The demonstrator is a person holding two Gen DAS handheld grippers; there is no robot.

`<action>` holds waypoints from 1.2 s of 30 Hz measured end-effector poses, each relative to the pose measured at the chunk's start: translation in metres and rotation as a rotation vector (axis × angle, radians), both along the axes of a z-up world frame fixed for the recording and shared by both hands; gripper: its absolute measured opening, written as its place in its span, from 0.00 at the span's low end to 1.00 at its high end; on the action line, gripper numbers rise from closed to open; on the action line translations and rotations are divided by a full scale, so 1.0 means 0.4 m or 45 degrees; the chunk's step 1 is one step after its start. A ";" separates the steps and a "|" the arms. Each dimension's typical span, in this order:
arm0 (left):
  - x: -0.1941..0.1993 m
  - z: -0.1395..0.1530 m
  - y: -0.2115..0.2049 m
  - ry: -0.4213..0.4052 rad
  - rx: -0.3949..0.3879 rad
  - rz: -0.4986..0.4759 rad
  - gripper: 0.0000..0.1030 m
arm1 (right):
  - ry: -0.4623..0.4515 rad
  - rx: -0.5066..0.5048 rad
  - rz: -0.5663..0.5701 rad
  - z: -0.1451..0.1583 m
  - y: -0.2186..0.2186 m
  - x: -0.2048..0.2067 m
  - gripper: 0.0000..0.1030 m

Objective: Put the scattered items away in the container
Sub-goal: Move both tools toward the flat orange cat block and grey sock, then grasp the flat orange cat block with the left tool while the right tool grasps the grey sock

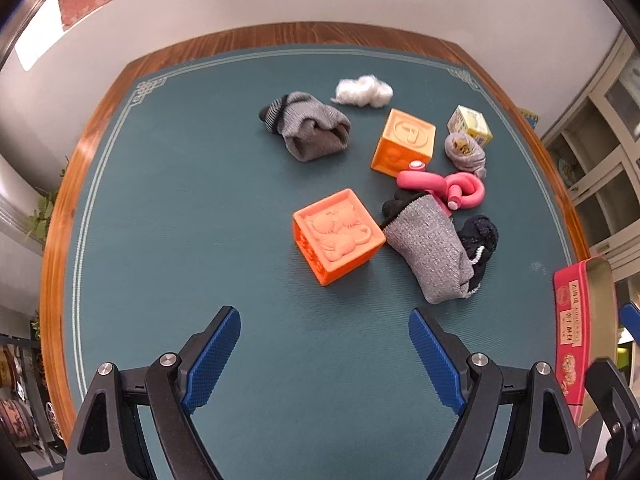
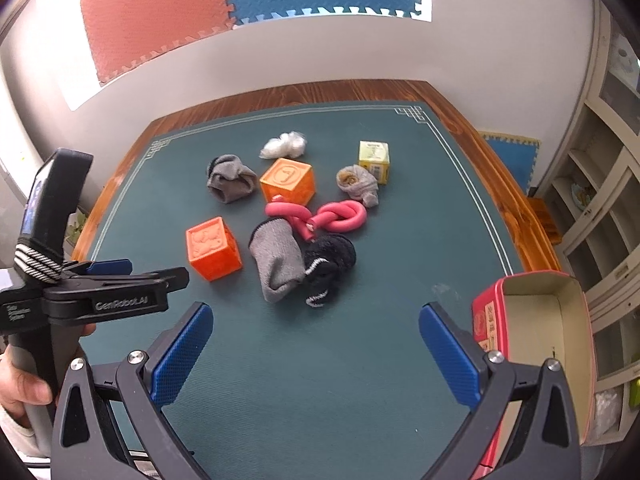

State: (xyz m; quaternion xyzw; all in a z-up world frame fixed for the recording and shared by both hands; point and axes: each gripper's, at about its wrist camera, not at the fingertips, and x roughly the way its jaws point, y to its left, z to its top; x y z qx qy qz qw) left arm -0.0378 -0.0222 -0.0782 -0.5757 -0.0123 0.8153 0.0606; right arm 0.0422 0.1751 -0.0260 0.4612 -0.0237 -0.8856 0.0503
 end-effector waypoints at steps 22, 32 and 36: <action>-0.203 -0.184 0.039 -0.164 -0.042 0.123 0.86 | -0.135 0.038 -0.124 -0.100 0.045 -0.049 1.00; -0.195 -0.193 -0.060 -0.156 -0.030 0.153 0.85 | -0.074 0.036 0.020 -0.109 -0.031 -0.103 1.00; -0.192 -0.186 -0.092 -0.136 0.023 0.159 0.85 | -0.036 -0.009 0.138 -0.120 -0.083 -0.148 1.00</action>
